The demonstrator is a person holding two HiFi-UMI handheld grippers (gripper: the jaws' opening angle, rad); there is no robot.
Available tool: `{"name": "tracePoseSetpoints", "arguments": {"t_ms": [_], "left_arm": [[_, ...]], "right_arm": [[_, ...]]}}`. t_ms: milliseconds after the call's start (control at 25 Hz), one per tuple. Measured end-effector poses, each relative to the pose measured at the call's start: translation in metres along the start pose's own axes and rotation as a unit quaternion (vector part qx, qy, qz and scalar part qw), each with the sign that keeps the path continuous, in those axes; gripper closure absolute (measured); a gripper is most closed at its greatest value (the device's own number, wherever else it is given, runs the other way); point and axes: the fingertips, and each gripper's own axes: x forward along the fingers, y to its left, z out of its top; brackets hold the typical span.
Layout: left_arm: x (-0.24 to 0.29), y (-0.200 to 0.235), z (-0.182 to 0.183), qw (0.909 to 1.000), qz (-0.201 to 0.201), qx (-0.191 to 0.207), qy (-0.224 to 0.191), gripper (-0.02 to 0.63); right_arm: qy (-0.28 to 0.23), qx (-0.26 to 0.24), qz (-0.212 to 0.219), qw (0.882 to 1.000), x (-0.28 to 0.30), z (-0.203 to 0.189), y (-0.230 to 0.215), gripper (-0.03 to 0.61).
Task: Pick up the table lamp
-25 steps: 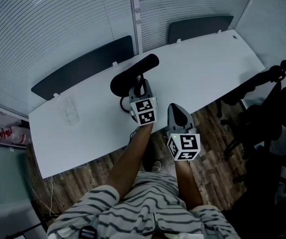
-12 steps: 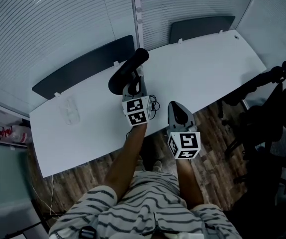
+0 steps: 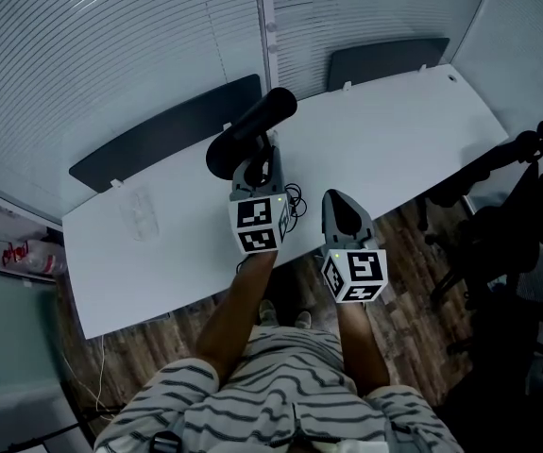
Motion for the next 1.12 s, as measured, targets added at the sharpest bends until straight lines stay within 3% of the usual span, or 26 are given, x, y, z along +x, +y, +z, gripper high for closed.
{"name": "tracePoseSetpoints", "arguments": {"t_ms": [520, 1120], "left_arm": [[-0.052, -0.029, 0.045, 0.998, -0.049, 0.018, -0.037, 0.571], [-0.097, -0.048, 0.051, 0.9961, -0.073, 0.021, -0.045, 0.571]], "right_arm": [[-0.016, -0.006, 0.018, 1.0, -0.001, 0.036, 0.022, 0.566], [-0.032, -0.018, 0.021, 0.999, -0.014, 0.058, 0.033, 0.566]]}}
